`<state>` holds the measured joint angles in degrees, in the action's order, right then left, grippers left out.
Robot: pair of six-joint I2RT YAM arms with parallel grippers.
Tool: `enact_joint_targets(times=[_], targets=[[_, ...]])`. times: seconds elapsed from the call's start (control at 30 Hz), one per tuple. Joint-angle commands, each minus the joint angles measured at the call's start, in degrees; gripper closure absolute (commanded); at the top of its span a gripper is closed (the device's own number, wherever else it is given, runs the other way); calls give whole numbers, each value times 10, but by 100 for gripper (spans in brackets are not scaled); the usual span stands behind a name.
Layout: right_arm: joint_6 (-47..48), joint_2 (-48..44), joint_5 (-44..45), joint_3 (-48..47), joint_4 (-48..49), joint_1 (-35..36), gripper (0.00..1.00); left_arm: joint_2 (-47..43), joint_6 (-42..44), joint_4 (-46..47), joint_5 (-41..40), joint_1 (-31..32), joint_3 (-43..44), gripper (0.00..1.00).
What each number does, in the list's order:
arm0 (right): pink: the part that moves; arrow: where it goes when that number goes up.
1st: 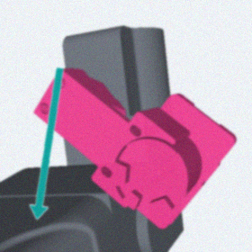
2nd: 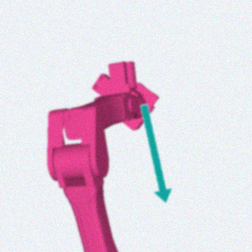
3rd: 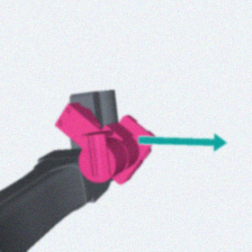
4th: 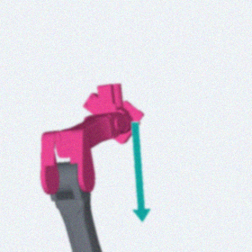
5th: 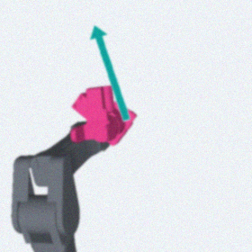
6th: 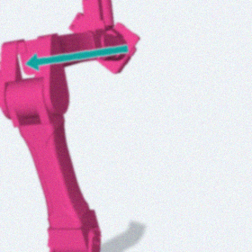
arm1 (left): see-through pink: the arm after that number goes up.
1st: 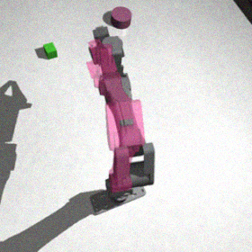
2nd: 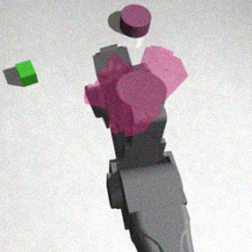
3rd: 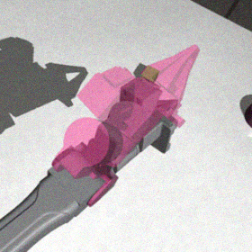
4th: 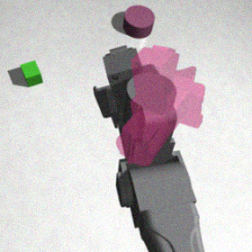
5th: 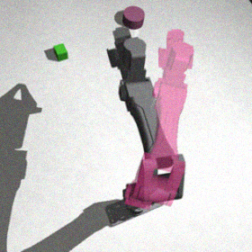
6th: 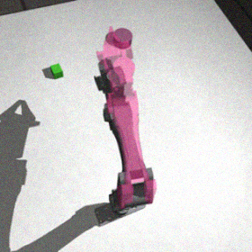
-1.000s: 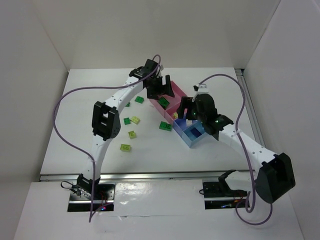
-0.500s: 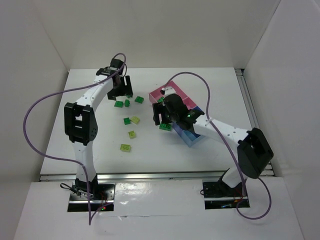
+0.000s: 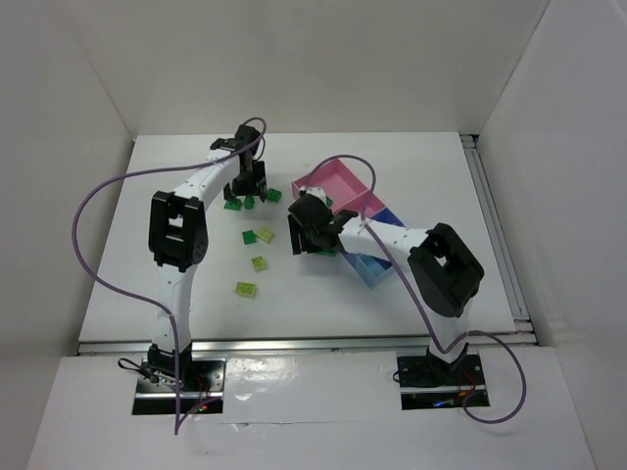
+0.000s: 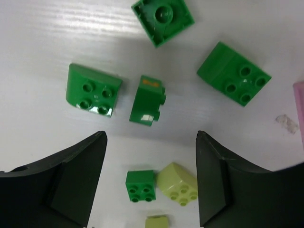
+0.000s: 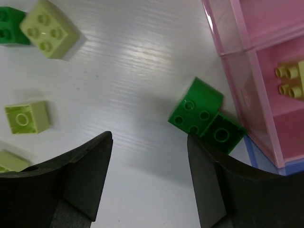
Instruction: Sort the legos into containers by color
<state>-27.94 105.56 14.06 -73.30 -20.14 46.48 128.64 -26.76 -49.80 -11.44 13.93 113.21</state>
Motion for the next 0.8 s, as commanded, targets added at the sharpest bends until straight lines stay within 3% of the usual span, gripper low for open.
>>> enact_joint_targets(times=[0.0,0.17,0.47,0.6,0.63,0.77], targets=[[-75,8,40,-30,-39,-7,29,40,24,-1,-15,-3,46,22],[-124,38,55,-42,-59,-12,29,71,24,-14,-2,-3,79,33],[-124,63,62,-48,-45,-17,29,71,24,-9,15,-3,62,51],[-94,69,69,-48,-39,-10,33,52,24,-3,21,-3,47,63],[-89,69,75,-48,-39,-10,33,47,24,-3,21,-3,41,72],[-74,76,83,-48,-26,-10,34,36,24,-3,33,-3,41,82]])
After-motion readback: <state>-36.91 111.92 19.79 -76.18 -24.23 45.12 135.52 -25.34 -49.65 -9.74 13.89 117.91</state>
